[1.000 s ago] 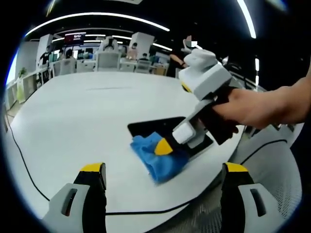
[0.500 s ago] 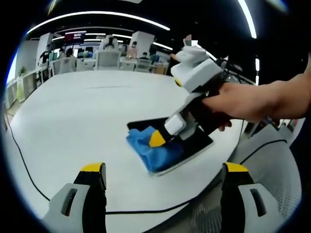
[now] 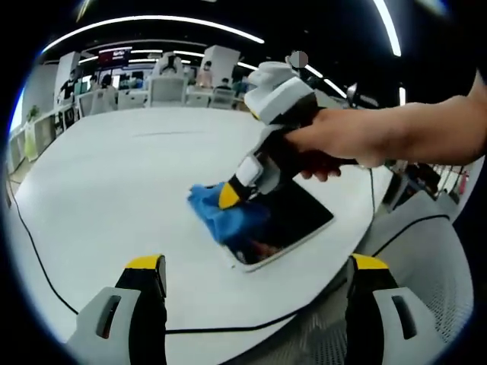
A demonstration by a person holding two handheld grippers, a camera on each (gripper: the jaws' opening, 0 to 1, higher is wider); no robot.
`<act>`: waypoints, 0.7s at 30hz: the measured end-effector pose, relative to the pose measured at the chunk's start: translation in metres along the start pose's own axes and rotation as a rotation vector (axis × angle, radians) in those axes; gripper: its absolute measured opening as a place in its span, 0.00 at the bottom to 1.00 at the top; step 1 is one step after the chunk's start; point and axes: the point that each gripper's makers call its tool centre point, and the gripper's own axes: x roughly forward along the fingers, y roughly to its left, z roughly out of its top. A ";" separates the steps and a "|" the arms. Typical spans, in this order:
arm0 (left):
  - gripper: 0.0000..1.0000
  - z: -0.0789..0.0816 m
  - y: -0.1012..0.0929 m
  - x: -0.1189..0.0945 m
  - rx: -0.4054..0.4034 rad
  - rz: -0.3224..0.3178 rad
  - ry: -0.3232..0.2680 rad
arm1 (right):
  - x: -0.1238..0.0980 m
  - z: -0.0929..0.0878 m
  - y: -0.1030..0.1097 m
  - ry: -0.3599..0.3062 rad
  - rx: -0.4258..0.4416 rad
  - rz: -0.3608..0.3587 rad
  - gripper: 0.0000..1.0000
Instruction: Wipe the mirror surface with the cleaning cloth until all visible marks leave the cleaned area.
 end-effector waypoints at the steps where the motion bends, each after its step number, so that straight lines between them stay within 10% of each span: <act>1: 0.99 0.000 0.000 0.000 0.000 0.000 0.000 | 0.001 0.002 -0.001 0.000 0.001 -0.001 0.00; 21: 0.99 -0.001 0.000 0.000 -0.001 -0.001 0.008 | 0.015 0.040 -0.010 -0.015 -0.010 -0.008 0.00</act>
